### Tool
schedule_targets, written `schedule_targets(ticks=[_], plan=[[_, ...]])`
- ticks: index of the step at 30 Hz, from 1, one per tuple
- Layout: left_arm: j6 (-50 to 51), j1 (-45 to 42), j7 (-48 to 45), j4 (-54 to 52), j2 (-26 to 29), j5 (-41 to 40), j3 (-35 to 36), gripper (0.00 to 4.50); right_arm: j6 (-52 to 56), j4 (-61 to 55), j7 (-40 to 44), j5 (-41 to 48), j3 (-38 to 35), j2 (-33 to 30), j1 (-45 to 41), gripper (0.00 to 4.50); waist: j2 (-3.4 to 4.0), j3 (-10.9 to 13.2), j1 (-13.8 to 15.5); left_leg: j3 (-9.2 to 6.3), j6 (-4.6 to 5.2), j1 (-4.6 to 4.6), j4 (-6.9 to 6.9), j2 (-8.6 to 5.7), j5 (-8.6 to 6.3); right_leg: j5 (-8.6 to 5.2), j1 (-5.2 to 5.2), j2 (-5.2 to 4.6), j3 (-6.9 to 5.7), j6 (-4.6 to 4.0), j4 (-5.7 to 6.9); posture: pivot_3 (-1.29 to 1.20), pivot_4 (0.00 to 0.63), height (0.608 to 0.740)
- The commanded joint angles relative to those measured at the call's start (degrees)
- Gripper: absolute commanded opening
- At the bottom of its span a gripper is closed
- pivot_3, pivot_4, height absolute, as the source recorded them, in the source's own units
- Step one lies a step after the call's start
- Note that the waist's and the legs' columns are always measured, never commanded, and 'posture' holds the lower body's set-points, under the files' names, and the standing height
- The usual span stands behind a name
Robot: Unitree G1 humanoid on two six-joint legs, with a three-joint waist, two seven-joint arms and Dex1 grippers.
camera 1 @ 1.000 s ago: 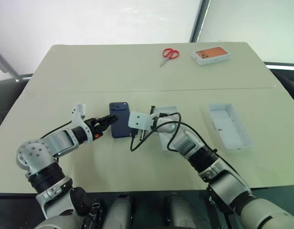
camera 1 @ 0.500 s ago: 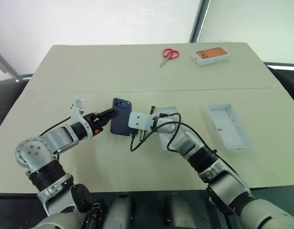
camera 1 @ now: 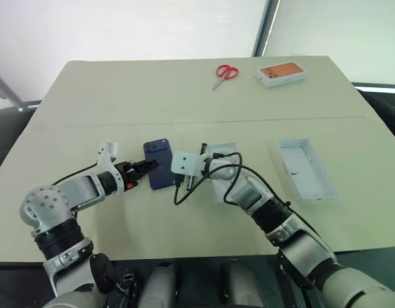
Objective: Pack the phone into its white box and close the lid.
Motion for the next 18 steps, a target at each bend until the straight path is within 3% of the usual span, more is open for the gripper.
schedule_targets(ticks=[1, 8, 16, 18], plan=[[-1.7, -0.28, -0.77, -0.55, 2.92, 1.81, -1.55, 4.5, -1.36, -1.55, -0.17, -1.23, -0.16, -1.05, -1.86, 0.05, 0.0, 0.0, -0.01, 0.0, -0.01, -0.01, -0.01, 0.0, 0.0, 0.0, -0.02, 0.0, 0.0, 0.0, 0.0, 0.0, 0.15, 0.697], [-2.56, 0.61, -2.23, -0.76, 5.81, 4.57, -6.88, 4.5, -5.02, -0.33, -0.35, -4.66, 2.58, -2.48, -2.26, 0.05, 0.0, 0.0, 0.03, 0.01, -0.01, -0.02, -0.02, -0.01, 0.0, 0.0, -0.01, -0.01, 0.0, 0.0, -0.01, 0.0, 0.15, 0.697], [0.4, -0.12, -3.56, -1.92, 2.23, 3.6, -8.2, 4.5, -6.51, 1.94, 0.19, -4.55, 3.6, 0.48, -2.12, 0.05, 0.0, 0.0, 0.0, 0.0, -0.03, 0.0, -0.03, -0.01, 0.02, 0.0, 0.01, -0.01, 0.0, 0.0, -0.02, 0.0, 0.15, 0.697], [1.38, 0.08, -2.86, -2.3, -0.8, 2.41, -8.07, 4.5, -6.34, 2.07, 0.79, -3.36, 3.19, 1.42, -1.79, 0.05, 0.0, 0.0, 0.01, 0.0, -0.03, 0.01, -0.03, 0.0, 0.02, 0.0, 0.01, 0.0, 0.0, 0.0, -0.02, 0.0, 0.15, 0.697]])
